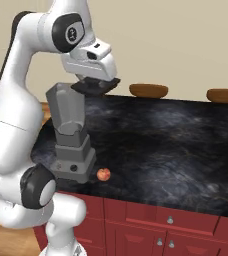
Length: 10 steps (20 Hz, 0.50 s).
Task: Open the blender lid, put the peach in the blender, close the lid, and start the blender.
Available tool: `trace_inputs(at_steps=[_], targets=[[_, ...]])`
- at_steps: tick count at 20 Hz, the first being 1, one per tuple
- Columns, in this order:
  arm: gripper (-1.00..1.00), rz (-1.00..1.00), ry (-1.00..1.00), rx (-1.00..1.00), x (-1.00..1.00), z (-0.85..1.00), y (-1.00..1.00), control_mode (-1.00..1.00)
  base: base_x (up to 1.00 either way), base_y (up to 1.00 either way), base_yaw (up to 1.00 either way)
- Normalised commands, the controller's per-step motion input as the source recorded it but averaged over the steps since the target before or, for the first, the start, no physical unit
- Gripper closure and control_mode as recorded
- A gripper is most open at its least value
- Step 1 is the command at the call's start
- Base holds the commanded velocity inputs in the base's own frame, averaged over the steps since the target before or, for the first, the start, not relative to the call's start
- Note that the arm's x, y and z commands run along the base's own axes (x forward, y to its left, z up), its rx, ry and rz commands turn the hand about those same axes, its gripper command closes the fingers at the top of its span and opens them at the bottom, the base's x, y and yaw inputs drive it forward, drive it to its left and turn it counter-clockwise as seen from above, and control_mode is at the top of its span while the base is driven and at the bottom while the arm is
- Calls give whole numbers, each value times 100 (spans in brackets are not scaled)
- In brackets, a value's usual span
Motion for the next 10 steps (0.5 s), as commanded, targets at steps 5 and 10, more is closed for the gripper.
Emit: trace_inputs(at_steps=[5, 10], targets=[[100, -29, 1, 14, -48, -99, -100, -100, 0, 0, 0], [100, -27, 5, 18, -28, -100, -100, -100, 0, 0, 0]])
